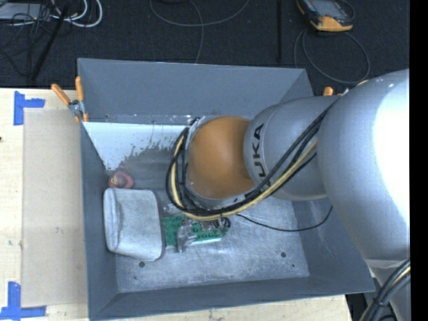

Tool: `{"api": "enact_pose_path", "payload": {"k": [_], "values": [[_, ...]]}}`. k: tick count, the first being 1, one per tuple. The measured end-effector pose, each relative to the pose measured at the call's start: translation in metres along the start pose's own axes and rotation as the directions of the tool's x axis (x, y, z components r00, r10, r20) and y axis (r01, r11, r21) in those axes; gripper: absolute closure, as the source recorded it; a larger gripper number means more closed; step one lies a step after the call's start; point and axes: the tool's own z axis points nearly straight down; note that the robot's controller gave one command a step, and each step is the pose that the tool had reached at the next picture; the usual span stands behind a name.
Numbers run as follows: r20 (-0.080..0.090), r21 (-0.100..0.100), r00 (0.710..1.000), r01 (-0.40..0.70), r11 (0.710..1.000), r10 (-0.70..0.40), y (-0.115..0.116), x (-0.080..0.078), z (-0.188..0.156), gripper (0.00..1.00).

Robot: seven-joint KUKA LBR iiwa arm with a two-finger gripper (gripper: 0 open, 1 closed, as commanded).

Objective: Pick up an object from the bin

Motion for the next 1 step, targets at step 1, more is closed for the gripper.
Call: {"api": "enact_pose_path", "payload": {"k": [1], "values": [[-0.002, 0.001, 0.998, 0.066, 0.998, -0.066, 0.0084, 0.0023, -0.1751, 1.00]]}}
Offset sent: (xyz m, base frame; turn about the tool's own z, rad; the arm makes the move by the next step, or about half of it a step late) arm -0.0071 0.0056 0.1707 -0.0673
